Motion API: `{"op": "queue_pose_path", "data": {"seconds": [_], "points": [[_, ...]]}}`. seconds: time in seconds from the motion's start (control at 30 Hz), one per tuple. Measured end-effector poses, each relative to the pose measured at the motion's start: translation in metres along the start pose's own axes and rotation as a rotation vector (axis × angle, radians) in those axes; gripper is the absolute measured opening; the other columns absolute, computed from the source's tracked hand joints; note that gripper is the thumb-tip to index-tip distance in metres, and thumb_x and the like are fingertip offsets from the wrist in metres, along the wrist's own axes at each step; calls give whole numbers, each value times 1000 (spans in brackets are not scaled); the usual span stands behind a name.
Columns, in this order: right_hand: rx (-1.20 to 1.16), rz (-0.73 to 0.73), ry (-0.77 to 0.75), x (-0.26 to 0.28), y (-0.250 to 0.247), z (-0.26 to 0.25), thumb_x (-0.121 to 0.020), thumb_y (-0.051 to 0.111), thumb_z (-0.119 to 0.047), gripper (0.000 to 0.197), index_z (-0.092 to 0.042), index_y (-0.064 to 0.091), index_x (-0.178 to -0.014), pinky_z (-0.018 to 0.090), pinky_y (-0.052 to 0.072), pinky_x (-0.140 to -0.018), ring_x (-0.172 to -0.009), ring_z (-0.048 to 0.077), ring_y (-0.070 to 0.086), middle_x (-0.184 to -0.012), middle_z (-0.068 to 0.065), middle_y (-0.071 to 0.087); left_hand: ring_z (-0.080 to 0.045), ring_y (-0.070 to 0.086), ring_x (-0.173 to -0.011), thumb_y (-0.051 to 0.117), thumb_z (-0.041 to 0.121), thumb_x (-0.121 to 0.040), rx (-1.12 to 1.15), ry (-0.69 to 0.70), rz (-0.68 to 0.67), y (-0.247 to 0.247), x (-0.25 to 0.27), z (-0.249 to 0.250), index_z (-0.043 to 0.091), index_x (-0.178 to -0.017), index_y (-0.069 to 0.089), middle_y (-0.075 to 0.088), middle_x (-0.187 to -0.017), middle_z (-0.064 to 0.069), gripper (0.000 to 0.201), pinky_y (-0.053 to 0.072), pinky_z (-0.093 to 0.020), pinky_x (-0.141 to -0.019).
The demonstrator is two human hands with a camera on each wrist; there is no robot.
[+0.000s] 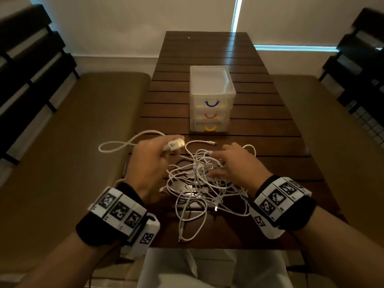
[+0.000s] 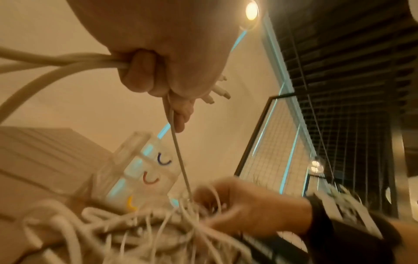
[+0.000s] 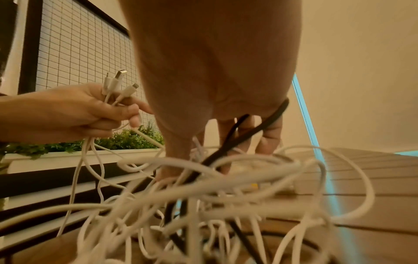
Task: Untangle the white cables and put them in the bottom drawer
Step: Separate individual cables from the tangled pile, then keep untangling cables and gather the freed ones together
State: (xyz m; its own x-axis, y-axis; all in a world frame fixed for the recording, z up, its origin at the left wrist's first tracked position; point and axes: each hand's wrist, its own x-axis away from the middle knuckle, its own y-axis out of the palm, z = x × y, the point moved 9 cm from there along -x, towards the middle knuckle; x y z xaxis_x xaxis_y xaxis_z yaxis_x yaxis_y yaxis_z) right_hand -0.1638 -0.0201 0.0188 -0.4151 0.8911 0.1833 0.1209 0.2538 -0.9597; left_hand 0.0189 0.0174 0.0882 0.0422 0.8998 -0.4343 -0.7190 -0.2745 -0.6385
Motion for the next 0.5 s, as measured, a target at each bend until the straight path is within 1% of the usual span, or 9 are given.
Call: {"op": "queue_pose_path", "data": {"seconds": [0.03, 0.07, 0.1, 0.17, 0.23, 0.3, 0.37, 0.43, 0.5], "points": [[40, -27, 22, 0, -1, 4, -87, 63, -55, 50, -30, 57, -130, 38, 47, -87, -111, 21, 46, -112, 1, 57, -11, 68, -86, 52, 1, -91, 13, 9, 76, -16, -6, -1, 29, -98, 72, 73, -91, 4, 35, 56, -39, -75], [81, -56, 50, 1, -1, 11, -88, 63, -53, 48, -28, 58, -128, 39, 48, -88, -112, 23, 48, -114, 3, 59, -12, 68, -91, 53, -2, -92, 43, 6, 160, -36, -13, -3, 30, -95, 69, 73, -92, 3, 36, 56, -38, -81], [98, -74, 79, 2, -2, 19, -88, 64, -50, 45, -25, 61, -126, 41, 49, -88, -112, 25, 50, -114, 4, 61, -10, 67, -93, 53, 0, -94, 67, -15, 243, -59, -19, -8, 31, -95, 67, 71, -89, 6, 34, 54, -31, -86], [67, -65, 131, 7, -7, 35, -87, 66, -45, 42, -25, 61, -123, 40, 49, -88, -112, 26, 52, -115, 6, 60, -2, 65, -90, 51, 13, -99, 88, -65, 340, -96, -27, -16, 36, -101, 65, 67, -83, 19, 26, 47, -15, -89], [-14, -57, 157, 11, -12, 39, -84, 71, -44, 52, -32, 54, -132, 37, 48, -90, -115, 24, 48, -121, 4, 51, 4, 65, -88, 51, 21, -100, 116, -88, 309, -106, -30, -19, 39, -104, 64, 67, -83, 20, 23, 44, -11, -89], [-104, -66, 142, 11, -17, 30, -82, 73, -43, 61, -34, 48, -137, 39, 48, -95, -117, 22, 47, -127, 3, 44, 6, 65, -89, 53, 19, -100, 116, -96, 223, -93, -27, -20, 30, -108, 67, 70, -87, 14, 20, 42, -7, -88], [-110, -65, 121, 11, -28, 17, -87, 67, -29, 51, -32, 51, -136, 38, 50, -96, -117, 21, 50, -130, 1, 42, 2, 66, -89, 55, 13, -98, 126, -107, 188, -80, -23, -24, 23, -109, 70, 72, -89, 9, 20, 43, -5, -83], [-65, -44, 101, 11, -42, 6, -89, 61, -20, 40, -28, 61, -128, 37, 50, -95, -112, 20, 54, -129, 0, 45, -1, 67, -91, 58, 11, -97, 159, -171, 179, -74, -19, -40, 23, -109, 71, 74, -93, 7, 21, 45, -5, -77], [-29, 3, 77, 11, -56, -9, -90, 59, -21, 32, -27, 65, -121, 36, 50, -93, -109, 21, 55, -126, 0, 47, -2, 65, -97, 58, 17, -97, 128, -237, 171, -76, -16, -61, 25, -115, 69, 74, -100, 4, 23, 47, -11, -83]]}}
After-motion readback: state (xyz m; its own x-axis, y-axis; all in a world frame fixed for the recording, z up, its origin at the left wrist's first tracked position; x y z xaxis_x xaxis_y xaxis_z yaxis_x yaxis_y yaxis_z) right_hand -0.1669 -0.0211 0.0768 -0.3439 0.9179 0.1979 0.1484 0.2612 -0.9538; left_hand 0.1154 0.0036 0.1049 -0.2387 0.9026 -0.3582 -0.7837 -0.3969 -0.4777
